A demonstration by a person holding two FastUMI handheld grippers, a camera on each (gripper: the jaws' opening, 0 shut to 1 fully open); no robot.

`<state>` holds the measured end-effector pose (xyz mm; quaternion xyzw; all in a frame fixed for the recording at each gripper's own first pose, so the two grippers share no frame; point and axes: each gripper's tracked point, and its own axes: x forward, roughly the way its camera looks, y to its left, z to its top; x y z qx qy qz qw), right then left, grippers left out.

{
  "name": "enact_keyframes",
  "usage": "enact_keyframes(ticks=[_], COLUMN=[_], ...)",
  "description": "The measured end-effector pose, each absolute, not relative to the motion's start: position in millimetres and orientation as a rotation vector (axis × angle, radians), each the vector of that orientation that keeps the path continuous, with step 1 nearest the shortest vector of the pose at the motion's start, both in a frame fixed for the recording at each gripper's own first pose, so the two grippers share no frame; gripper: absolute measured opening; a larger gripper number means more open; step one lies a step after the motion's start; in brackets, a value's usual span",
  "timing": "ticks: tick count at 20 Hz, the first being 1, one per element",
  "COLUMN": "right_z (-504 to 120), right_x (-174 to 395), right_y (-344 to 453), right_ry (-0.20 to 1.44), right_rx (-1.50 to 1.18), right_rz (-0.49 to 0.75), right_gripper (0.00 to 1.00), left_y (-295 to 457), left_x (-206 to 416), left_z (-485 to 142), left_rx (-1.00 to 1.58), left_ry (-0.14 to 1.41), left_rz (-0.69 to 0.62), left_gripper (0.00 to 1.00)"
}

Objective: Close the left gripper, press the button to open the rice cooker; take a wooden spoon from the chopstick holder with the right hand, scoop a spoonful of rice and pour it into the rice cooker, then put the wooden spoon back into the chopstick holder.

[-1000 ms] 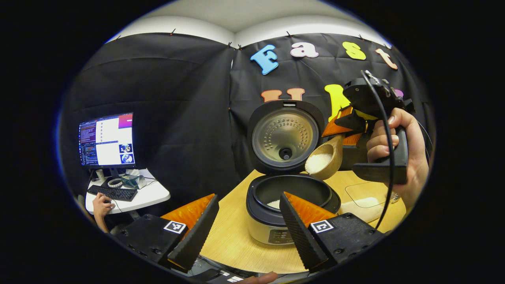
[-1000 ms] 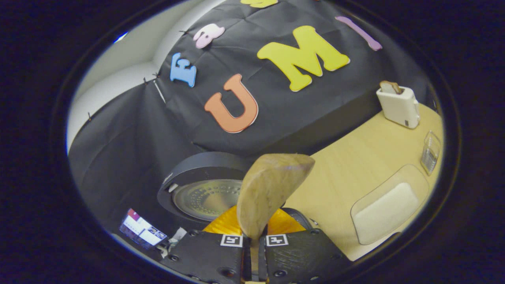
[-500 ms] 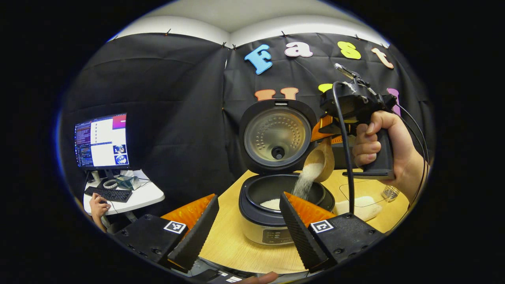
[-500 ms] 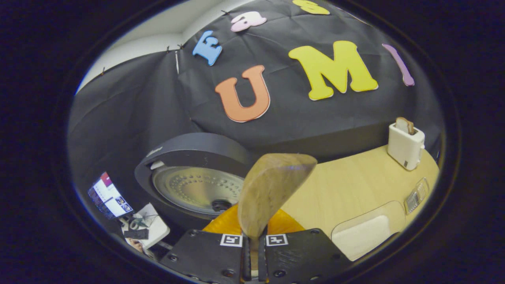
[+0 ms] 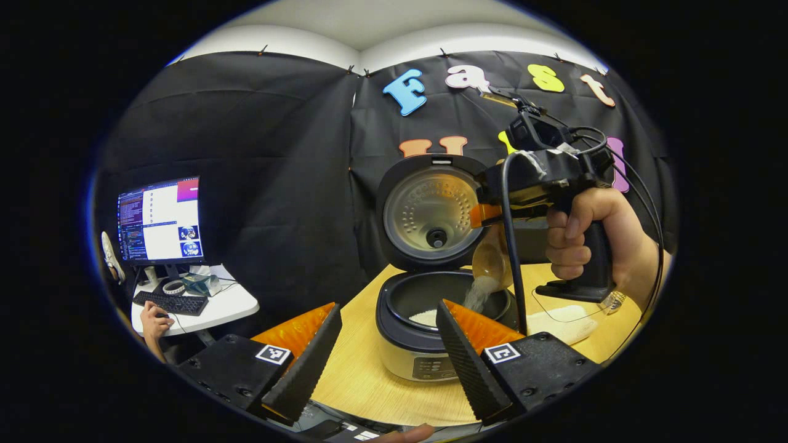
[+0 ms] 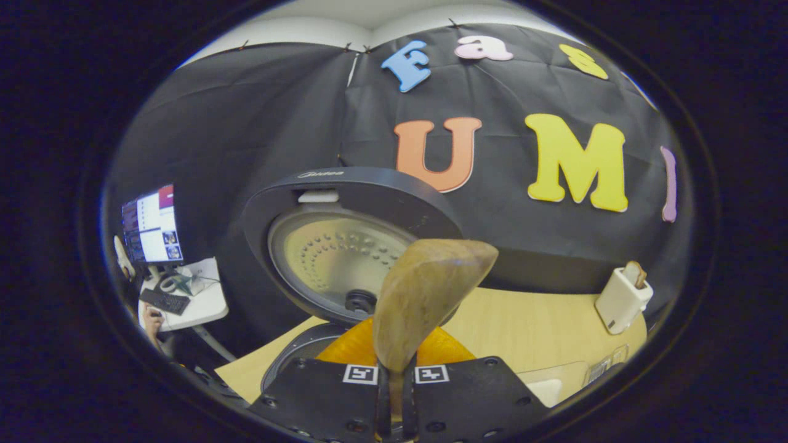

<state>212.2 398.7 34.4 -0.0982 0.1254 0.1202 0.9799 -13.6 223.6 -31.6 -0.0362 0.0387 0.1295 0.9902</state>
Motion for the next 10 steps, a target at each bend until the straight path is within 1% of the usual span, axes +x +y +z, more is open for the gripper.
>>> enact_keyframes(ticks=[3, 4, 10], right_z=[38.3, 40.0, 45.2], right_x=[209.3, 209.0, 196.1], right_y=[399.2, 399.1, 401.8], right_ry=[0.184, 0.163, 0.081], right_rx=[-0.288, -0.316, -0.472], right_rz=[0.236, 0.233, 0.244], right_gripper=[0.06, 0.08, 0.08], left_y=[225.8, 224.6, 223.9], left_x=[-11.1, -11.8, -11.5], left_z=[-34.9, -34.6, -31.8], left_rx=[-0.077, -0.078, -0.072], left_ry=[0.084, 0.086, 0.082], left_rz=[0.264, 0.263, 0.264], left_gripper=[0.98, 0.97, 0.98])
